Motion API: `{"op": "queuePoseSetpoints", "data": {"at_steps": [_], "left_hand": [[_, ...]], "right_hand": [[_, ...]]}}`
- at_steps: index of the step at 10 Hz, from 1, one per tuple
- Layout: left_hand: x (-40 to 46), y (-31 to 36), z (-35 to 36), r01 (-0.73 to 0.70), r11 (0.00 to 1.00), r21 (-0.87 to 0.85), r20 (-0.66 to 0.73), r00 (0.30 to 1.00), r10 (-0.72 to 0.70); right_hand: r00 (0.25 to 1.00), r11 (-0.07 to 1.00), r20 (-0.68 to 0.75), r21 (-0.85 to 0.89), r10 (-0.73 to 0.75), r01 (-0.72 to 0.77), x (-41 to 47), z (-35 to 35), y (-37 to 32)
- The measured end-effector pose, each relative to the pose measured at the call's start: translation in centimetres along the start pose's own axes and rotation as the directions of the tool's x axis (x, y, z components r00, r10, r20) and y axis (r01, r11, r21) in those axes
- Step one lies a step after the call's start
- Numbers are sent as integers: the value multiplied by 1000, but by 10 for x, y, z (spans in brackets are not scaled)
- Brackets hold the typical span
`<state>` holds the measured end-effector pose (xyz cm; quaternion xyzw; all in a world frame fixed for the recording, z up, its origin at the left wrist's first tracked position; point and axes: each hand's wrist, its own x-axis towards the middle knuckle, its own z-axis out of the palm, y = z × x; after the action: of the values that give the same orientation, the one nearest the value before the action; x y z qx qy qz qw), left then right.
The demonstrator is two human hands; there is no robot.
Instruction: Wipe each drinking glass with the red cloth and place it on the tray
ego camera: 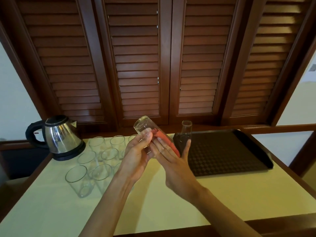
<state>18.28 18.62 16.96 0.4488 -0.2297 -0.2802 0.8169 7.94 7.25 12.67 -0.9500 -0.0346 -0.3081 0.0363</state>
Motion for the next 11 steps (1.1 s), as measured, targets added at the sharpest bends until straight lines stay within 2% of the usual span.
{"op": "queuePoseSetpoints", "data": {"at_steps": [1, 2, 3, 4, 5, 6, 7, 8, 9, 10, 11], "left_hand": [[2, -6, -5, 17, 1000, -8, 9, 1000, -17], [3, -8, -12, 27, 999, -38, 38, 999, -26], [4, -9, -13, 51, 997, -54, 17, 999, -50], [4, -6, -7, 34, 999, 16, 48, 998, -35], [4, -1, -5, 28, 999, 44, 67, 997, -31], [3, -2, -8, 30, 997, 64, 115, 993, -38], [0, -6, -17, 62, 997, -41, 167, 984, -54], [2, -6, -22, 30, 999, -22, 159, 987, -26], [5, -2, -21, -10, 997, 72, 152, 988, -1], [5, 3, -24, -35, 993, 113, 139, 990, 19], [8, 8, -28, -42, 991, 128, 101, 994, 29]], "right_hand": [[933, 139, 272, 941, 236, -310, 4, -27, -27], [884, -512, 439, 803, 161, -305, 4, -40, -34], [950, 357, 230, 887, 212, -294, 6, -33, -31], [999, 994, -30, -106, 26, -29, 8, -3, -8], [997, 991, 23, -116, 69, -66, 18, 0, -9], [989, 802, 40, 580, 145, -142, 18, -5, -24], [938, -134, 253, 965, 237, -227, 18, -21, -38], [921, -726, 359, 673, 151, -144, 11, -23, -38], [880, -811, 434, 575, 192, -107, 5, -23, -33], [843, -804, 486, 583, 232, -115, -7, -33, -26], [756, -786, 577, 602, 308, -140, -21, -49, -14]]}}
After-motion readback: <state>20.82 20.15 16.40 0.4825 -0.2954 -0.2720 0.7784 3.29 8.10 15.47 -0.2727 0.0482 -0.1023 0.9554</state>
